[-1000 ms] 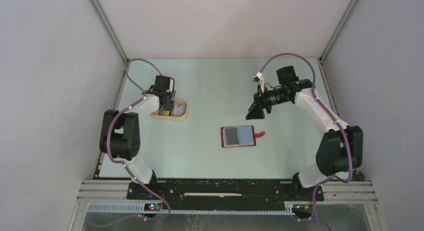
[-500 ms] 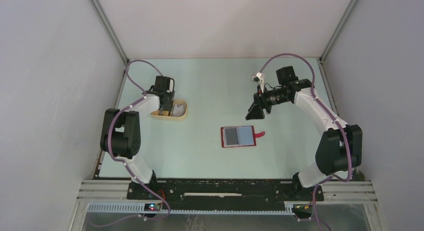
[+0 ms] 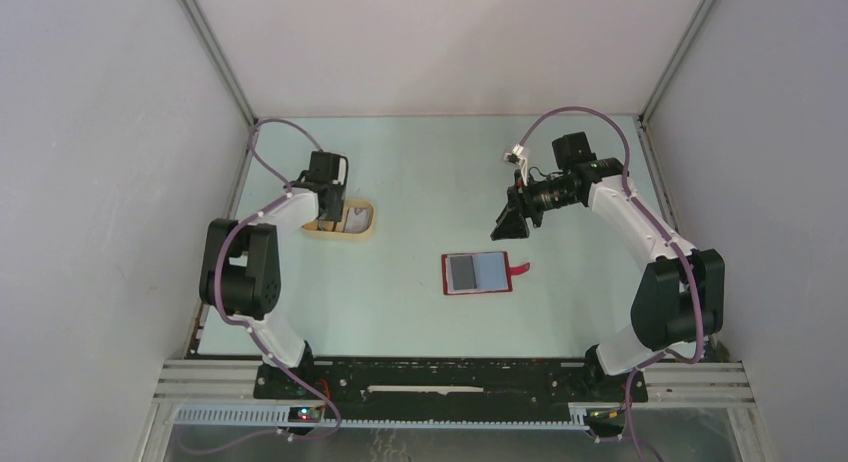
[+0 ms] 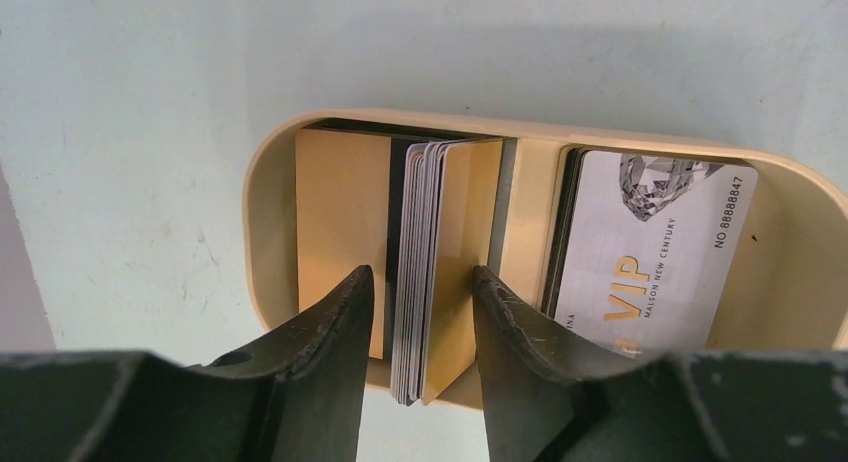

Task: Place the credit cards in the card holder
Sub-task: Pick up the credit card from the storage box.

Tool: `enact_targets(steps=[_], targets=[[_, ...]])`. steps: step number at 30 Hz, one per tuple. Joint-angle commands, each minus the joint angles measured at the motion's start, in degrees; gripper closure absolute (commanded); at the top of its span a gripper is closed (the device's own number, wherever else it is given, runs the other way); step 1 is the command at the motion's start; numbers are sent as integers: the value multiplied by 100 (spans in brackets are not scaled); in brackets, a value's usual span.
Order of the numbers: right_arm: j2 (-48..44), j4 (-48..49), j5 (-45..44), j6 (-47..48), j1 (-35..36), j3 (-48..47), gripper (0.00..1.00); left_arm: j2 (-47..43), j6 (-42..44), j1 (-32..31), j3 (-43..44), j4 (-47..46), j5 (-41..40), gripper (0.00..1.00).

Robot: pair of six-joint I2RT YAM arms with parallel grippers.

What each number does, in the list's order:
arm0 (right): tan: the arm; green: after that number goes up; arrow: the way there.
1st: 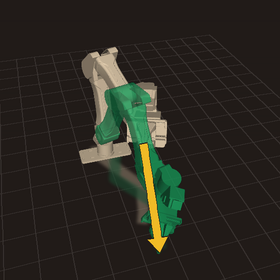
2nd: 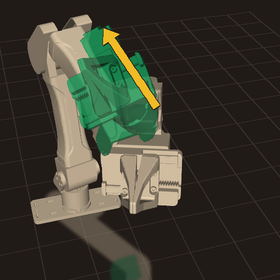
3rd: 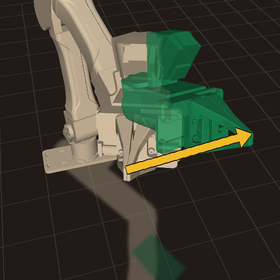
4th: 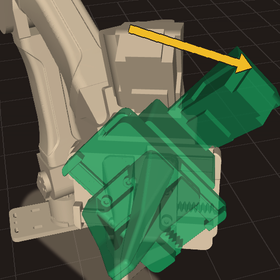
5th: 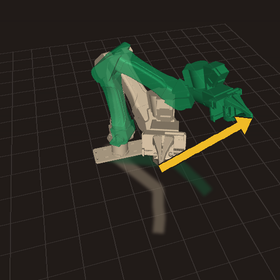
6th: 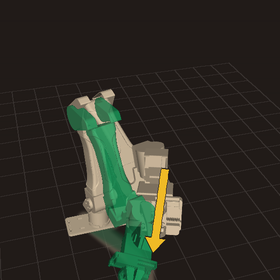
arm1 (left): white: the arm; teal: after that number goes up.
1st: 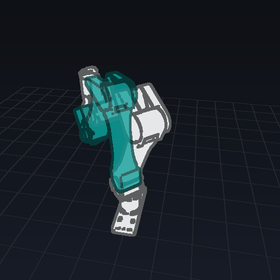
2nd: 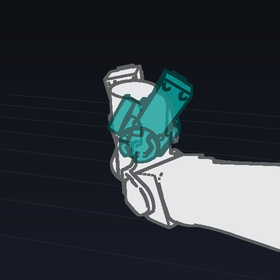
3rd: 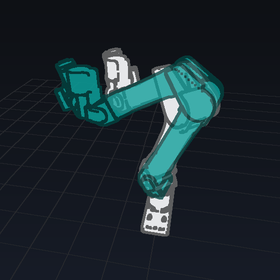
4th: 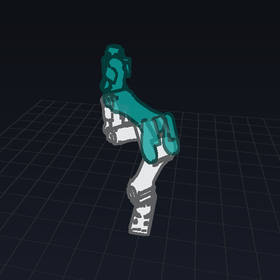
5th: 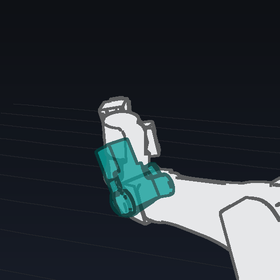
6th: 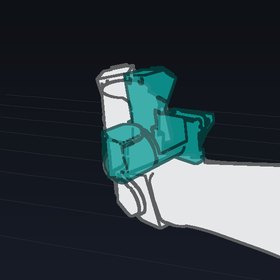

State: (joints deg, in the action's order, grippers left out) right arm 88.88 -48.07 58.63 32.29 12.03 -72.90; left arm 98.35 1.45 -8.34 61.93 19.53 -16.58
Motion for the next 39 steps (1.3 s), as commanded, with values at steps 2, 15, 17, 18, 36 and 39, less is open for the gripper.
enact_targets(steps=[2, 15, 17, 18, 36, 39], targets=[[-38, -34, 129, 134, -25, -65, 29, -379, -44, 38, 201, 6, -326, 55], [-46, -44, 124, 128, -43, -69, 29, -413, -65, 40, 188, 14, -256, 67], [-46, -44, 130, 131, -43, -66, 29, -394, -66, 42, 196, 12, -225, 70], [-45, -42, 124, 134, -43, -68, 29, -383, -62, 43, 201, 3, -210, 71], [-62, -70, 147, 155, -69, -69, 30, -657, -240, 39, 133, 41, 155, 100], [-64, -78, 152, 161, -73, -66, 30, -770, -331, 35, 105, 31, 335, 100]])
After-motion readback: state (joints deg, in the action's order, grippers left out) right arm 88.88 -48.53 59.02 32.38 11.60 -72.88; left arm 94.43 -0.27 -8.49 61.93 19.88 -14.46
